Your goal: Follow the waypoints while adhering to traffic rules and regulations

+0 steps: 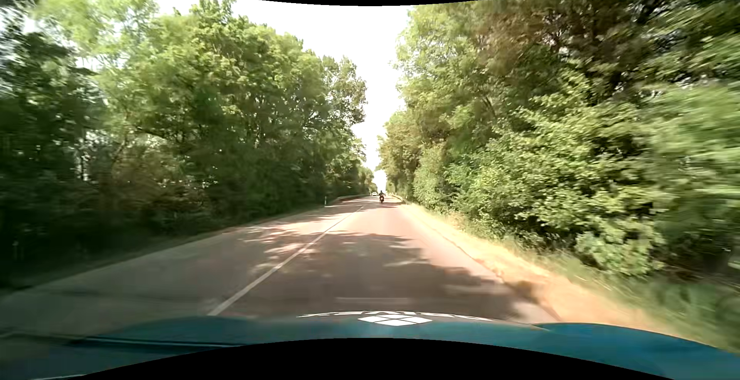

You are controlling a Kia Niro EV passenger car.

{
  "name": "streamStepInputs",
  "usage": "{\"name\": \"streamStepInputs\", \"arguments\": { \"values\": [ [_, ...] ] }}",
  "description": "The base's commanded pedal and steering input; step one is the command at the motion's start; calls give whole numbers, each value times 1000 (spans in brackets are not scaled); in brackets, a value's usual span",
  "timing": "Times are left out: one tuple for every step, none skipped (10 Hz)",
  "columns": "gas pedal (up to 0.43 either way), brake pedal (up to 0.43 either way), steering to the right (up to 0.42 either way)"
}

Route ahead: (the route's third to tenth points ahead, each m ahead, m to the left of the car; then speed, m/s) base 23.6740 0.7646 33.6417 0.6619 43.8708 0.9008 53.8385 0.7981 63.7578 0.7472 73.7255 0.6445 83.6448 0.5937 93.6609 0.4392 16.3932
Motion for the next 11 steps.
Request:
{"name": "streamStepInputs", "arguments": {
  "values": [
    [47, 0, 0],
    [79, 0, 0],
    [79, 0, 0],
    [79, 0, 0],
    [79, 0, 0],
    [67, 0, 0],
    [67, 0, 0],
    [67, 0, 0],
    [67, 0, -1],
    [67, 0, -1],
    [67, 0, -2]
  ]
}}
